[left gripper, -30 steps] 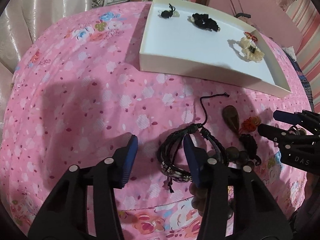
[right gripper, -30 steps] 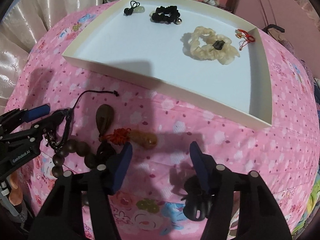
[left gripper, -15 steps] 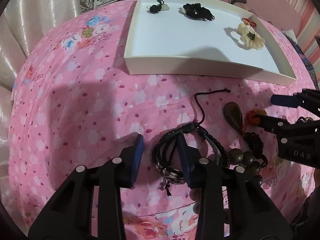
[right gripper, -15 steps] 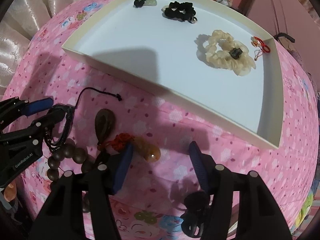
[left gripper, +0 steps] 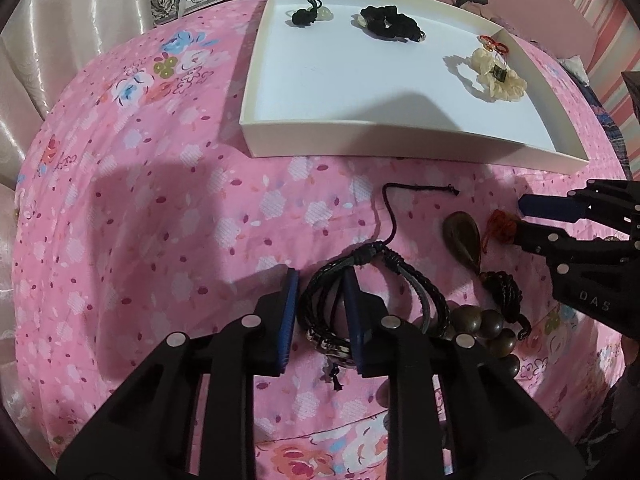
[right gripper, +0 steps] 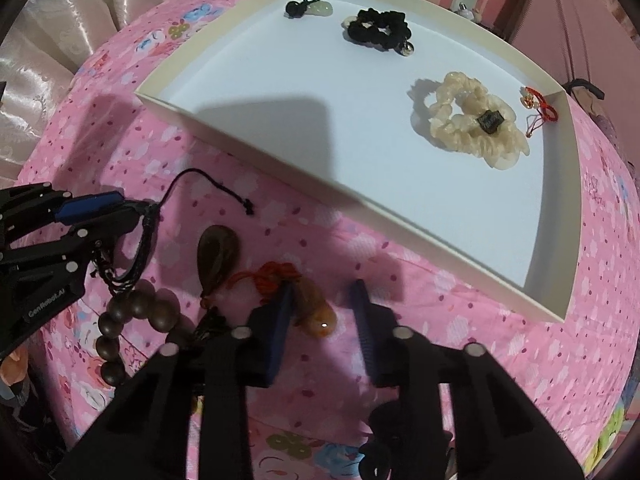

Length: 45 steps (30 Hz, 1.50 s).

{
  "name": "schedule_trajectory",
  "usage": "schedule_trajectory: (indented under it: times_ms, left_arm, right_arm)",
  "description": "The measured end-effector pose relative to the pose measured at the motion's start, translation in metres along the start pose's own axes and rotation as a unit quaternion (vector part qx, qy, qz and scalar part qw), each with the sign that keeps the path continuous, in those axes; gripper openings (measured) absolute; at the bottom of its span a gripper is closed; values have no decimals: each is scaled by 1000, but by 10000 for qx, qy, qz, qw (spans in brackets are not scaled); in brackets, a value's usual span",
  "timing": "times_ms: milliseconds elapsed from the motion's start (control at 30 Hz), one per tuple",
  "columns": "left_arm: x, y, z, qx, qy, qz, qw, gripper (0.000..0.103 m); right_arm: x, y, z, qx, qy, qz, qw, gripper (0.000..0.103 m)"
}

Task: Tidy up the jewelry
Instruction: 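Grasp the black leather bracelet with the left tool while the right tool grasps the red-tasseled pendant, then carry both held items into the tray and open both tools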

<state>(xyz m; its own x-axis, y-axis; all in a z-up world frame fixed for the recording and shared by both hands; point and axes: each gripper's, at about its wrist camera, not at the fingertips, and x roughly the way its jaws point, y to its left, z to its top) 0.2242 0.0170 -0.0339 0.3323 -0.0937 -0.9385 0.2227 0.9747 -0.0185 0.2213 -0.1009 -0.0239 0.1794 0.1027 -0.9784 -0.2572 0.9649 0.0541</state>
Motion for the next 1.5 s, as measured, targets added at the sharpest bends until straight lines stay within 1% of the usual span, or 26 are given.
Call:
schedule_trajectory:
  times_ms: [33,67,133,433,633,700,867,1033,1167,1233,1300,1367,1500]
  left_arm:
    - [-1,0,-1,2,-3,10,10000,21]
    - [-2,1,-2,5,-6,20,10000,20]
    - [-4,4,-5,-8,-14,30,10000,16]
    - [-5,3,-3,-34,-122,2,9999,6]
    - [-11,6,-5,-128,-213,-86,9997,4]
    - [-13,6,-5,-149,-264,-96,9995,4]
    - [-26,6,-7,-169,-499,-141,9985,4]
    - [-49,3,-4,-128,-833,-222,9962,4]
    - [-61,1,7,-80,-1031,-261,9943,4]
    - [-61,0,17,-65,-1054,-295,9940,4]
    - [-57,1,29,-111,-1010,-362,9942,4]
    - [-53,3,38,-153,-971,-347,9946,4]
    - [-35,10,68,-305,-816,-381,9955,4]
  right_arm:
    - [0,1,0,-17,-9,-3,10000,20]
    - [-1,2,0,-20,-18,-16,10000,19]
    - [-2,3,-3,-19,-46,-59,10000,14]
    - [-10,-6,-11,301,-189,-71,9993,14]
    - [-23,-30,-24,454,-281,-8,9986,14]
    - [-23,-33,-27,503,-307,30,9983,14]
    - [-29,-44,-34,678,-451,78,9967,14]
    - [-47,-51,-35,802,-745,155,9939,14]
    - [-59,-54,-26,948,-997,170,9904,14]
    - [-64,-58,-19,1007,-1065,143,9891,14]
    - [-66,-63,-10,1075,-1121,116,9878,14]
    - [-69,-70,0,1153,-1180,66,9863,14]
    - [-68,-88,13,1318,-1229,-104,9836,14]
